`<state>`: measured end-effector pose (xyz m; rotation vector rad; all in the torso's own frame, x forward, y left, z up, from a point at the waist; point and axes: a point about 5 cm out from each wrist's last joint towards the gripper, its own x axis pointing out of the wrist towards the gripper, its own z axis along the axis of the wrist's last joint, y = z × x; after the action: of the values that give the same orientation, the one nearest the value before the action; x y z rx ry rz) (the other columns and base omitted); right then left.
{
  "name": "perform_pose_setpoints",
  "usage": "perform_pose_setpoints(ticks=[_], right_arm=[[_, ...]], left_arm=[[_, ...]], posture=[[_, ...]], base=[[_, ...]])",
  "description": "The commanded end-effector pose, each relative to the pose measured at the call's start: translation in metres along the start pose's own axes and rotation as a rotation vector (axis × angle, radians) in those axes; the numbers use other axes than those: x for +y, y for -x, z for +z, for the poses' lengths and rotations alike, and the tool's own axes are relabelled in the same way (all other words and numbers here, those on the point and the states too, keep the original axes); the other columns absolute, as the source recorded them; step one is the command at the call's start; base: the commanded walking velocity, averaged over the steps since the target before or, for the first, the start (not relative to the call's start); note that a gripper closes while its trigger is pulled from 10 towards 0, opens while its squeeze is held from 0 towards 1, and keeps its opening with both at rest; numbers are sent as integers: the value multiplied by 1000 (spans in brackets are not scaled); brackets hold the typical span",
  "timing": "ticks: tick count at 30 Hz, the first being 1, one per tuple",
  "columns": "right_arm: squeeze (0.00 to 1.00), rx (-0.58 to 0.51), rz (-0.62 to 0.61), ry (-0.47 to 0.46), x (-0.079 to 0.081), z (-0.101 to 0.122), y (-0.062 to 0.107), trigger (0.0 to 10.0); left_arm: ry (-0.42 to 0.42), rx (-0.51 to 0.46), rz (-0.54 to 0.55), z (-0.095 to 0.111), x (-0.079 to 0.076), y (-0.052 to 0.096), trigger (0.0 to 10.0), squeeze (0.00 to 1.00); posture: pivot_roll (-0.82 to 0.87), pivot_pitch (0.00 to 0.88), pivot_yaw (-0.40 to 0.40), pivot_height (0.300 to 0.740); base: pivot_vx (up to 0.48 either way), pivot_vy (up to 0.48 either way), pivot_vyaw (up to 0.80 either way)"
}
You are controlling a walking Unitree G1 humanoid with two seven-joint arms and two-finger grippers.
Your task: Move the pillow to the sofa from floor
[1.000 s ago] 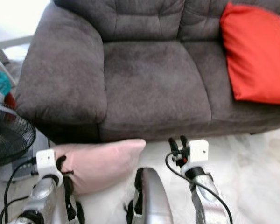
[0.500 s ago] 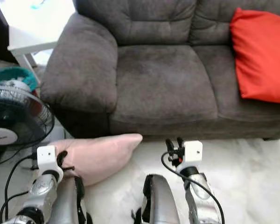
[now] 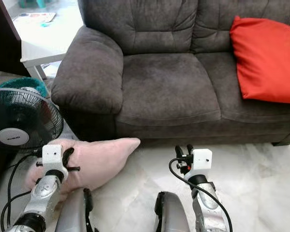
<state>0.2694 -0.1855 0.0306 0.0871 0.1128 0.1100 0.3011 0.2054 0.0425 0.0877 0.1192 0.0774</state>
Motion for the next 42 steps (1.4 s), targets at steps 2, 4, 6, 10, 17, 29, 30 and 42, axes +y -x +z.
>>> perform_pose_setpoints(ticks=[2, 4, 6, 10, 17, 29, 30, 42], right_arm=[[0, -26, -2, 9, 1, 5, -1, 10000], [0, -30, -3, 10, 2, 6, -1, 10000], [0, -31, -4, 11, 2, 7, -1, 10000], [0, -33, -10, 15, 2, 8, -1, 10000], [0, -22, -15, 22, 4, 7, -1, 10000], [0, -22, -46, 23, 5, 8, 2, 10000], [0, -19, -51, 25, 4, 8, 3, 10000], [0, -16, -54, 28, 4, 8, 4, 10000]], left_arm=[[-11, -131, -12, 25, -3, -4, 10000, 0], [-15, -142, -19, 28, -4, -4, 10000, 0], [-22, -150, -27, 30, -5, -4, 10000, 0], [-31, -158, -38, 32, -5, -3, 10000, 0], [-39, -158, -36, 34, -3, -1, 10000, 0], [-30, -151, -44, 37, -7, 0, 10000, 0], [-30, -151, -44, 38, -7, 0, 10000, 0], [-32, -137, -44, 36, -5, 3, 10000, 0]], posture=[[71, 4, -52, 540], [71, 11, -55, 540], [72, 12, -55, 540], [77, 17, -53, 540], [83, 28, -53, 540], [86, 55, -49, 544], [86, 62, -48, 553], [89, 80, -51, 618]], base=[[0, 0, 0], [0, 0, 0], [0, 0, 0], [0, 0, 0], [0, 0, 0], [0, 0, 0], [0, 0, 0], [0, 0, 0]])
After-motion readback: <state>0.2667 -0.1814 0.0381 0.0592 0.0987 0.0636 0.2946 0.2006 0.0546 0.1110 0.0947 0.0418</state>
